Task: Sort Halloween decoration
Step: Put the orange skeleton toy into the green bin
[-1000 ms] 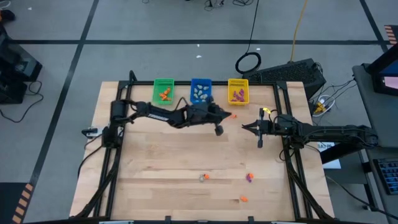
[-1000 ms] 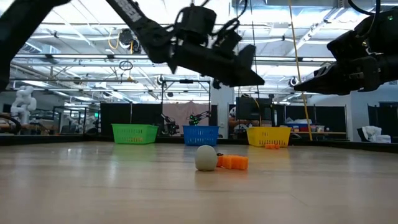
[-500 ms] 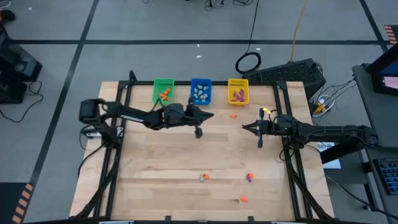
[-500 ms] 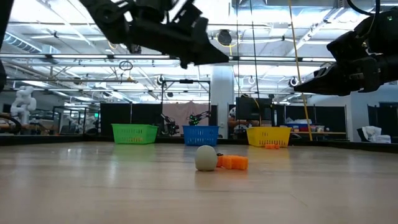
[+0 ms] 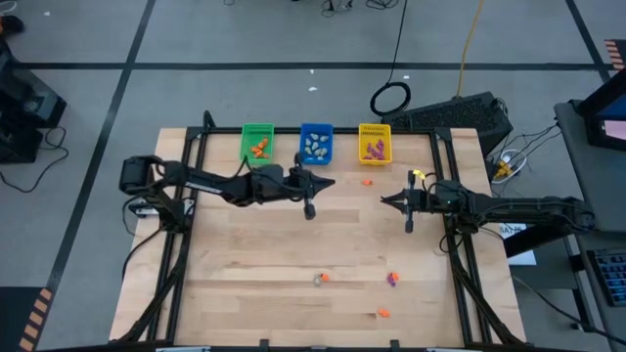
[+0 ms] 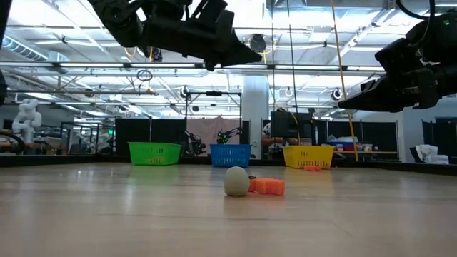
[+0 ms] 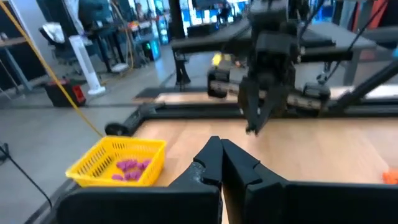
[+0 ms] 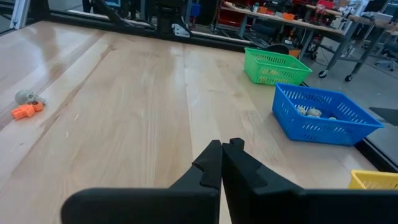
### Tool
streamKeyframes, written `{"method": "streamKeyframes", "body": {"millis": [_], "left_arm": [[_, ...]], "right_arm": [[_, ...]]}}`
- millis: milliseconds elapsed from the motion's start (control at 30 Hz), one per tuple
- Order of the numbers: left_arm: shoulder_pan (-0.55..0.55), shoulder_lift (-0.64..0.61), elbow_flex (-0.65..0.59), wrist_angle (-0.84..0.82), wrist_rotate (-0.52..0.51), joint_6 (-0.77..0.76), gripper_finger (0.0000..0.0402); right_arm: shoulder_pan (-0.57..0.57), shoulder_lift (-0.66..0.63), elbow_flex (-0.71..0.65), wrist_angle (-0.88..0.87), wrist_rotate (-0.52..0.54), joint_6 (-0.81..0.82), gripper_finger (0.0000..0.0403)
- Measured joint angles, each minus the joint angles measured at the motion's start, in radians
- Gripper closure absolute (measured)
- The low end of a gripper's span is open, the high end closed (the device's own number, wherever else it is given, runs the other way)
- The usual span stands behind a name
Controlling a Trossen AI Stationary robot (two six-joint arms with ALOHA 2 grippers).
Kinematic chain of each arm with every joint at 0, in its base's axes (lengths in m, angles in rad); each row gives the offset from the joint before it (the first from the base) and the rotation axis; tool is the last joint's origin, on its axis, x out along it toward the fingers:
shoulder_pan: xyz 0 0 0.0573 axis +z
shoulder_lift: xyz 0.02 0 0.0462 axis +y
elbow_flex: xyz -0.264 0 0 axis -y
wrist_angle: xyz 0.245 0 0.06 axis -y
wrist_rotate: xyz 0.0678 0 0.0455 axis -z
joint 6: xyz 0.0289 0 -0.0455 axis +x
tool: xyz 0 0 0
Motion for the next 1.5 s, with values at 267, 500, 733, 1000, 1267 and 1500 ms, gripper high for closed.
{"method": "streamKeyframes", "body": {"millis": [267,500,733,1000,1267,1500], "left_arm": [[-0.045,0.104,-0.085,0.277,-0.035,-0.081,0.0402],[-0.072,0.165,-0.248,0.597,-0.051,-0.082,0.0402],[-0.083,0.117,-0.406,0.771,-0.052,-0.075,0.0402],[-0.075,0.025,-0.549,0.844,-0.053,-0.074,0.0402],[-0.075,-0.052,-0.652,0.881,-0.044,-0.056,0.0402],[-0.075,-0.099,-0.686,0.889,-0.045,-0.054,0.0402]], "right_arm": [[0.000,0.000,0.000,-0.001,0.000,0.000,0.0403],[0.000,0.000,0.000,0.005,0.000,0.000,0.0403],[0.000,0.000,0.000,0.021,0.000,0.020,0.0403],[0.000,0.000,0.000,0.143,-0.003,0.052,0.0403],[0.000,0.010,0.055,0.230,0.030,0.158,0.0403],[0.005,0.208,0.288,-0.198,0.207,0.256,0.0398]]}}
